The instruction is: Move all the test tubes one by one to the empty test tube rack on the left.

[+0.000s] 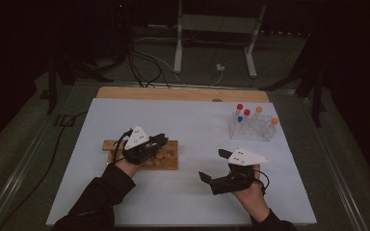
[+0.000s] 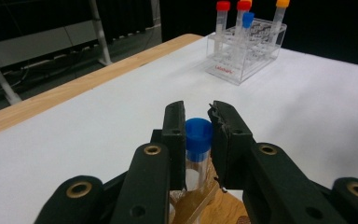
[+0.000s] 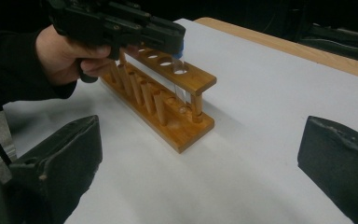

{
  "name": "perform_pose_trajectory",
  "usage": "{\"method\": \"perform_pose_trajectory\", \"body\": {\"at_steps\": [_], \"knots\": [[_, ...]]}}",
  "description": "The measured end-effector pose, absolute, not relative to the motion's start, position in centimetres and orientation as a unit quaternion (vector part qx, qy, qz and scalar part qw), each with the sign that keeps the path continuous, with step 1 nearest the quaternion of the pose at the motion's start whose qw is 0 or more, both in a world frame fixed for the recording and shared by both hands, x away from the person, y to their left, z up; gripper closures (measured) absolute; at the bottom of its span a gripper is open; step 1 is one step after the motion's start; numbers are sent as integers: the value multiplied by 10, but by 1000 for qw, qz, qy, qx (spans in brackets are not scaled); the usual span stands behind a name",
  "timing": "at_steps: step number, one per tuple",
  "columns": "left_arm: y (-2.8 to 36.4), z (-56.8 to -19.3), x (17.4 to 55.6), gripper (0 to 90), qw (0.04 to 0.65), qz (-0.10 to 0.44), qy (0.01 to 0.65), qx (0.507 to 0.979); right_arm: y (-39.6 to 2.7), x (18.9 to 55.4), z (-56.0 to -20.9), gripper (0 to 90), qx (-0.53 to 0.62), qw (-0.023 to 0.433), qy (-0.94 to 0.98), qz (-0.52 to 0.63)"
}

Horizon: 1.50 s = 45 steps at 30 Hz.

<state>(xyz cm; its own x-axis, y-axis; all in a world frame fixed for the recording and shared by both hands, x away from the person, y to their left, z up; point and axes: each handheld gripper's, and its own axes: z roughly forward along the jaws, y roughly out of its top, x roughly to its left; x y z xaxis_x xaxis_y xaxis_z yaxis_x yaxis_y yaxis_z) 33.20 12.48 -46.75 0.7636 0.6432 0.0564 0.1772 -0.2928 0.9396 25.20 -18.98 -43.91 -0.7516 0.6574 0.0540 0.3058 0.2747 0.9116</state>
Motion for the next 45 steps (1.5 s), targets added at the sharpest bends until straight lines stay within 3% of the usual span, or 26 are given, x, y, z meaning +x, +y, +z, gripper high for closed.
{"method": "perform_pose_trajectory", "body": {"at_steps": [13, 14, 17, 18, 19, 20, 21, 25, 30, 32, 36, 45], "knots": [[128, -465, 335, 756, 531, 193, 268, 781, -198, 256, -433, 0, 310, 163, 771, 532], [129, -464, 335, 665, 532, 189, 266, 782, -201, 257, -428, 0, 311, 172, 767, 535], [130, -459, 332, 596, 538, 180, 259, 782, -207, 258, -423, 0, 315, 191, 763, 531], [130, -456, 330, 477, 541, 182, 257, 780, -215, 263, -418, 0, 321, 203, 754, 536], [130, -453, 327, 477, 543, 188, 256, 777, -215, 263, -418, 0, 321, 203, 754, 536], [130, -450, 325, 351, 548, 183, 252, 776, -224, 268, -412, 0, 333, 221, 739, 542], [130, -448, 323, 351, 549, 181, 249, 777, -224, 268, -412, 0, 333, 221, 739, 542], [132, -440, 311, 122, 556, 159, 235, 781, -247, 286, -405, 0, 366, 273, 709, 537], [141, -438, 295, 13, 567, 138, 220, 782, -261, 303, -408, 0, 392, 290, 697, 526], [145, -438, 289, 13, 567, 137, 217, 783, -266, 313, -412, 0, 401, 290, 698, 517], [152, -439, 278, 13, 562, 142, 217, 785, -273, 330, -424, 68, 421, 288, 699, 501], [161, -449, 268, 13, 547, 133, 217, 798, -278, 361, -452, 384, 465, 283, 705, 454]]}}
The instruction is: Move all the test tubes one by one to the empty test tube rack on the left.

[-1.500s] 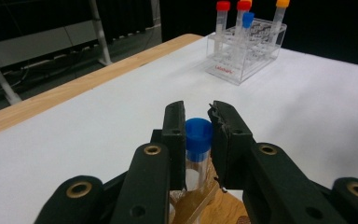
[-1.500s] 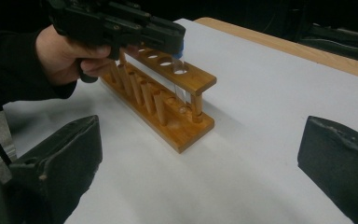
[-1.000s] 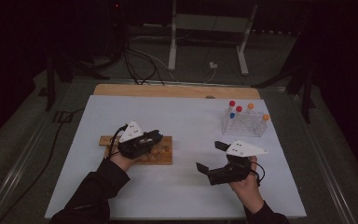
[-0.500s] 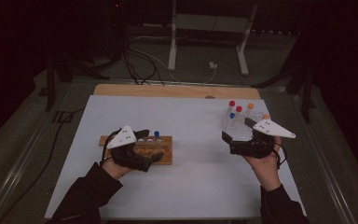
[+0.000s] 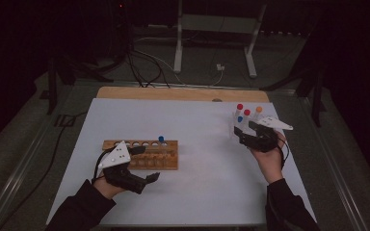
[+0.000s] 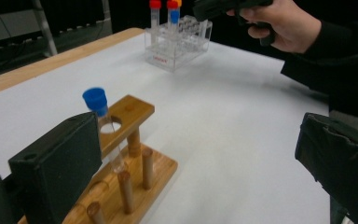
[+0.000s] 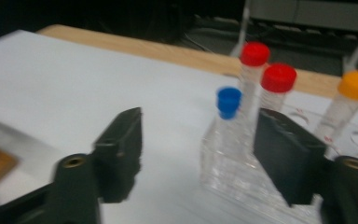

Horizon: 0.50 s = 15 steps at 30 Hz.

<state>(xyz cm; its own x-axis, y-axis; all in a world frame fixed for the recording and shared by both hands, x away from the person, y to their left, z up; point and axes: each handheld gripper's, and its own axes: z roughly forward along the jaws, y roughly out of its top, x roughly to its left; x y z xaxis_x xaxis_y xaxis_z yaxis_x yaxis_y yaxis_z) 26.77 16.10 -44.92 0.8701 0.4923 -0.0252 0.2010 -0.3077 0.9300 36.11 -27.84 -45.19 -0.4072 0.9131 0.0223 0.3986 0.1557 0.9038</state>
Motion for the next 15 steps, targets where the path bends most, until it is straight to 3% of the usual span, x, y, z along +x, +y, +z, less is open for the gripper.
{"method": "perform_pose_trajectory", "body": {"at_steps": [15], "knots": [[163, -451, 265, 13, 543, 135, 213, 801, -278, 395, -464, 654, 506, 284, 711, 398]]}}
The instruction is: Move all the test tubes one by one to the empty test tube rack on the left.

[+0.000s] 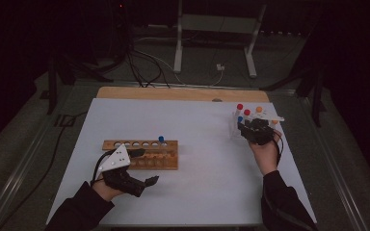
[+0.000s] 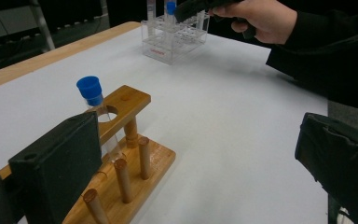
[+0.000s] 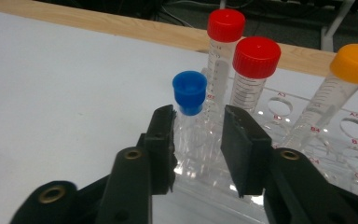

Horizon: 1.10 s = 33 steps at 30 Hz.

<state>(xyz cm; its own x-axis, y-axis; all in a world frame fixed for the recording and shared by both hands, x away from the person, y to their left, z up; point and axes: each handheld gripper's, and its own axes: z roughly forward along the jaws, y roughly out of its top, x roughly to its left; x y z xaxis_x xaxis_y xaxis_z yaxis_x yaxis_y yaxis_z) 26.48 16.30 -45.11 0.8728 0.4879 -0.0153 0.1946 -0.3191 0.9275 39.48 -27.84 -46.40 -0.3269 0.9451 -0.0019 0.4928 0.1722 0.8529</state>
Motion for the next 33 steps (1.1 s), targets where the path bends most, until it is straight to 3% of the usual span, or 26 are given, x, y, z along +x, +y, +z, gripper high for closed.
{"method": "perform_pose_trajectory", "body": {"at_steps": [17, 33], "knots": [[165, -450, 266, 13, 543, 138, 214, 800, -269, 407, -468, 769, 512, 283, 715, 382], [164, -447, 264, 13, 547, 129, 204, 801, -267, 384, -417, 771, 472, 327, 714, 402]]}}
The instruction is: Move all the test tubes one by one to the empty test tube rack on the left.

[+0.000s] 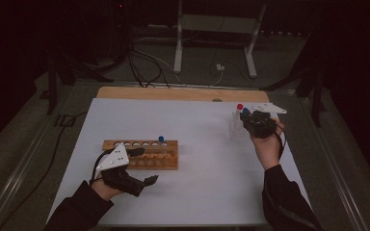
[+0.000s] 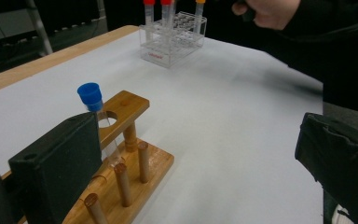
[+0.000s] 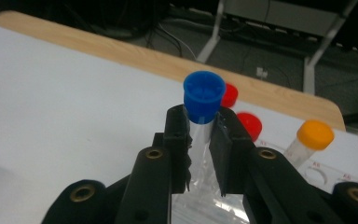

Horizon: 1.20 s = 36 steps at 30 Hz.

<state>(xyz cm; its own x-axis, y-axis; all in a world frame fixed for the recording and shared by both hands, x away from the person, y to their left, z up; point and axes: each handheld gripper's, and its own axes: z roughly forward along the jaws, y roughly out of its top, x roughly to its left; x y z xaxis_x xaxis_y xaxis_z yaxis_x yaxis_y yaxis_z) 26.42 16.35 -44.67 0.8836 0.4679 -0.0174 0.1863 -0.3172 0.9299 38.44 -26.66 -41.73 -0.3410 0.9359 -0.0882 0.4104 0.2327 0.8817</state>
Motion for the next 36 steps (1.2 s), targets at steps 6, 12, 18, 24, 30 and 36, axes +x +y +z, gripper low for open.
{"method": "perform_pose_trajectory", "body": {"at_steps": [6, 12, 18, 24, 30, 36], "knots": [[159, -444, 261, 13, 548, 125, 195, 804, -257, 365, -400, 771, 443, 325, 722, 420], [154, -443, 258, 13, 545, 115, 186, 810, -240, 344, -403, 770, 409, 296, 749, 429], [149, -443, 256, 13, 544, 106, 177, 813, -216, 322, -419, 770, 378, 258, 782, 424], [145, -441, 253, 17, 542, 99, 168, 818, -194, 300, -434, 770, 344, 218, 808, 426], [139, -438, 249, 19, 544, 91, 156, 819, -172, 277, -444, 770, 310, 180, 832, 424], [132, -436, 246, 45, 555, 82, 152, 814, -150, 257, -449, 770, 272, 153, 849, 427]]}}
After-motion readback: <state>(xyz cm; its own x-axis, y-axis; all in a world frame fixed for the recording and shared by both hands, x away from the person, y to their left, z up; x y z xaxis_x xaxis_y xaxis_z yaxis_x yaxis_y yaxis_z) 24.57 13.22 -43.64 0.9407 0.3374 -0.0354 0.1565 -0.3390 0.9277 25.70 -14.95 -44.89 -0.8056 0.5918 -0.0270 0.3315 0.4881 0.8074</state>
